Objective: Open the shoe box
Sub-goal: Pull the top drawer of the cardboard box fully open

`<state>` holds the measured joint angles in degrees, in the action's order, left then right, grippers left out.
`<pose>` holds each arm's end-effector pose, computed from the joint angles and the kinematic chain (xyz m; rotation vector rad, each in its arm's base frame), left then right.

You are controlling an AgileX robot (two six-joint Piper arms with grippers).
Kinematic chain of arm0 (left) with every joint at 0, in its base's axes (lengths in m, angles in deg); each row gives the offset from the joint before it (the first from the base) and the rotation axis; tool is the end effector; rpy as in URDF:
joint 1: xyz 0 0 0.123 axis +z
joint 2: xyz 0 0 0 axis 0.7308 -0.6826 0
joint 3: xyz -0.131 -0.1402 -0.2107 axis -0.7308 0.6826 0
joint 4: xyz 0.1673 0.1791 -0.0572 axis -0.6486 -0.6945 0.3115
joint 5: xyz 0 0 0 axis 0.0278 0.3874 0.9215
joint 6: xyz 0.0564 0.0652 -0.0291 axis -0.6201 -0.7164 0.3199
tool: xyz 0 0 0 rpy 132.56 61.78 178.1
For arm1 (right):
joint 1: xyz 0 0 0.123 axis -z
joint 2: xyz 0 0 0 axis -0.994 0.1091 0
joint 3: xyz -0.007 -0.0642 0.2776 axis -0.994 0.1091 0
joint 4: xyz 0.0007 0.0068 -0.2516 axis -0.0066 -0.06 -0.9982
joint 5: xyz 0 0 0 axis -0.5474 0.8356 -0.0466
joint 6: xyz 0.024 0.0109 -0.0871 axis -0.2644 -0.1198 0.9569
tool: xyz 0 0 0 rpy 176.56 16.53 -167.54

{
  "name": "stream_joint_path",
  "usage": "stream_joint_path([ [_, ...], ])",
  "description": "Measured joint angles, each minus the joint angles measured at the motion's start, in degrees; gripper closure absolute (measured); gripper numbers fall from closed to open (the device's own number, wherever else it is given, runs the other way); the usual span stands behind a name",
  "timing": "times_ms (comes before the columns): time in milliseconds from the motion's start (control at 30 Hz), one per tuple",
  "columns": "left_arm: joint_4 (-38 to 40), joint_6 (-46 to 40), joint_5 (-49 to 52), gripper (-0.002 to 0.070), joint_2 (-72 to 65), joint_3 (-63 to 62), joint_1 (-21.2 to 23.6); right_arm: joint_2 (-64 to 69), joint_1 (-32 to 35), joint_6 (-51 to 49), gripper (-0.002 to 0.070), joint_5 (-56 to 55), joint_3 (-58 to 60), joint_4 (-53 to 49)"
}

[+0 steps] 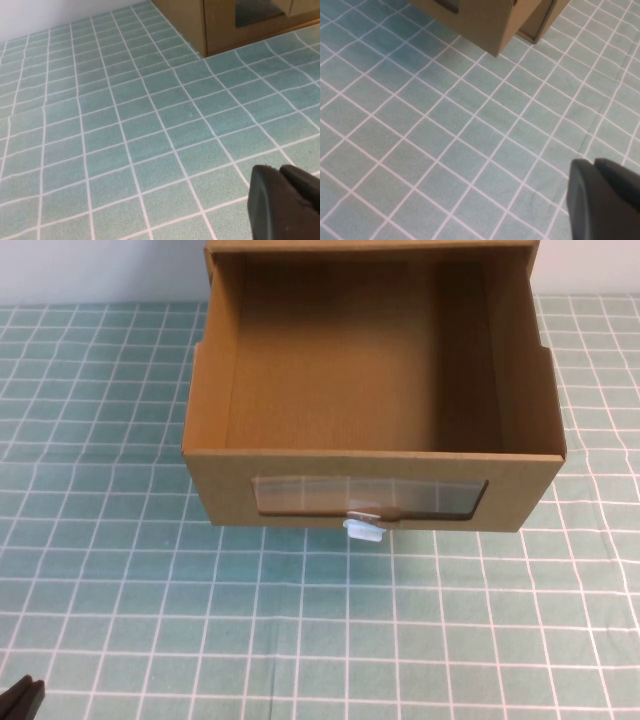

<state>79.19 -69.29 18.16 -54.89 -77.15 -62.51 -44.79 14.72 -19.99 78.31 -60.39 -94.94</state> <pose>0.0507 -0.0160 0.1734 0.4421 1.7993 -0.0716 0.0713 0.0329 0.3015 -0.6576 1.9910 0.1414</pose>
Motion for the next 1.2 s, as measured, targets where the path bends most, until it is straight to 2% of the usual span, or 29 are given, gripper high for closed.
stream_joint_path([
  [667, 0.00, 0.00, 0.00, 0.0680, 0.00, 0.00, 0.00, -0.54, 0.00, 0.00, 0.0689, -0.12, 0.00, 0.00],
  [733, 0.00, 0.00, 0.00, 0.0680, 0.00, 0.00, 0.00, -1.67, 1.74, 0.00, 0.0690, -0.78, 0.04, 0.00],
  [833, 0.00, 0.00, 0.00, 0.0680, 0.00, 0.00, 0.00, -4.22, 8.23, -0.77, 0.0689, -3.33, 0.13, 1.19],
  [1100, 0.00, 0.00, 0.00, 0.0680, 0.00, 0.00, 0.00, -14.16, 38.58, -4.33, 0.0689, -23.83, 0.13, 14.46],
  [1200, 0.00, 0.00, 0.00, 0.0680, 0.00, 0.00, 0.00, -15.21, 45.85, -4.33, 0.0689, -29.76, 0.13, 17.23],
])
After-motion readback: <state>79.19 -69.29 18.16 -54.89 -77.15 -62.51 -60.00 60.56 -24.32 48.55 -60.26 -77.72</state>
